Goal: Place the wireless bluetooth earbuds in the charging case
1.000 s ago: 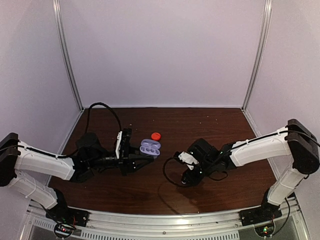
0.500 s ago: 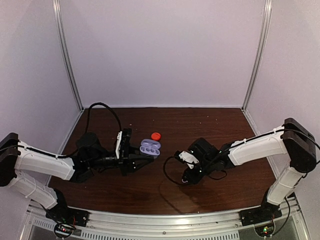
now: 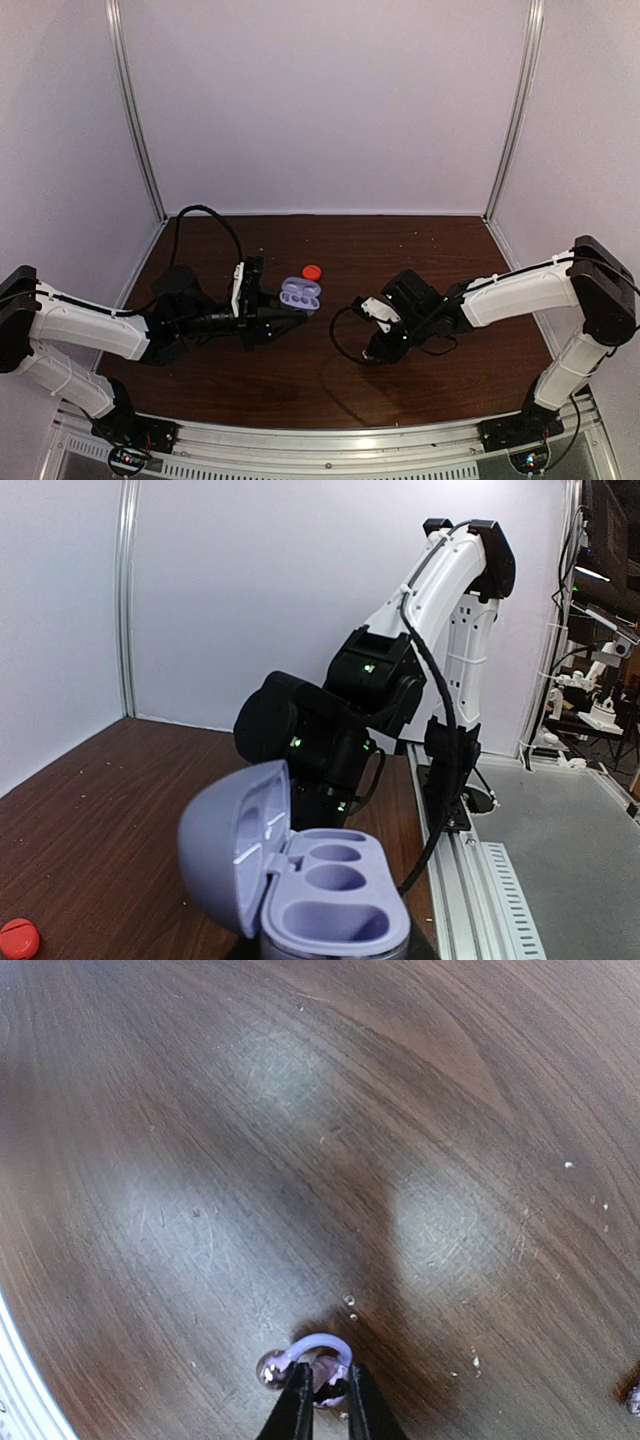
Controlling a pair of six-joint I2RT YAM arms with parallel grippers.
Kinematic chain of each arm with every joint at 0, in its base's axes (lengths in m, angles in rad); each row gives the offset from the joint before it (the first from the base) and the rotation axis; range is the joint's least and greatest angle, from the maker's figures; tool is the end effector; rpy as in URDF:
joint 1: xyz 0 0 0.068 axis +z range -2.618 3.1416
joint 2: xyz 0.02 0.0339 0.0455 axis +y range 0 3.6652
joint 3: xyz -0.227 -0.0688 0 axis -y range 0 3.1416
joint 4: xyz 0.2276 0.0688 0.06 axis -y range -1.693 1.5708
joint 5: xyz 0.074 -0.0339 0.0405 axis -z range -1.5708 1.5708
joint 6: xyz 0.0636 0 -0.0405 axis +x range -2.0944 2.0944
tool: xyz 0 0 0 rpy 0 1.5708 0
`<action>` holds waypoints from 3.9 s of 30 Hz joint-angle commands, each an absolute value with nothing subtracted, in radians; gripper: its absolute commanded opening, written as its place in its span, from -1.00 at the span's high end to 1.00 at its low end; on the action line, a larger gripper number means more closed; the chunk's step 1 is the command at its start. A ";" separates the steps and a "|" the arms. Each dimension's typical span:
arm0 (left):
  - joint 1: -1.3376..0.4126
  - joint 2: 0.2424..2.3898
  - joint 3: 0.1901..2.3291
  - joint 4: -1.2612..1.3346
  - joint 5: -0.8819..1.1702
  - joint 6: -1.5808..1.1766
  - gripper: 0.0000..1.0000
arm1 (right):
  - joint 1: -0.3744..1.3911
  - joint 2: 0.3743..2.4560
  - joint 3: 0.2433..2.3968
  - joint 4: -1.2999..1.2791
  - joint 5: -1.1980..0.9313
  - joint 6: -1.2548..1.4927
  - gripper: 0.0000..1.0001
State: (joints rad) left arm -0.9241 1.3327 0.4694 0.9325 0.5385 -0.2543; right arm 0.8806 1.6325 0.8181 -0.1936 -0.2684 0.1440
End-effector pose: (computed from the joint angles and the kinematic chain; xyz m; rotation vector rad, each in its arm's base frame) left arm 0.1477 -0.2497 0.2090 0.9733 1.3563 -1.3206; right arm 0.1818 0.2467 0.1013 -1.0683 2.4763 0.6990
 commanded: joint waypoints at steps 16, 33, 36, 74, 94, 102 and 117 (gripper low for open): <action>-0.918 1.336 0.477 0.978 0.526 -0.239 1.00 | 0.868 1.563 0.811 -0.285 -0.222 0.115 0.86; -0.919 1.333 0.479 0.967 0.526 -0.233 1.00 | 0.885 1.653 0.974 -0.407 -0.270 0.104 0.51; -0.919 1.334 0.480 0.965 0.527 -0.228 1.00 | 0.895 1.681 1.003 -0.430 -0.270 0.104 0.51; -0.918 1.320 0.385 1.096 0.282 -0.092 1.00 | 0.908 1.395 1.038 -0.378 -0.114 0.140 0.88; -0.920 1.406 0.379 1.269 0.141 -0.035 1.00 | 1.022 1.387 1.235 -0.194 -0.169 0.313 0.85; -0.920 1.439 0.375 1.323 0.119 -0.046 1.00 | 1.068 1.491 1.331 -0.250 -0.122 0.328 0.82; -0.920 1.482 0.363 1.418 0.123 -0.066 1.00 | 1.099 1.584 1.437 -0.342 -0.119 0.322 0.77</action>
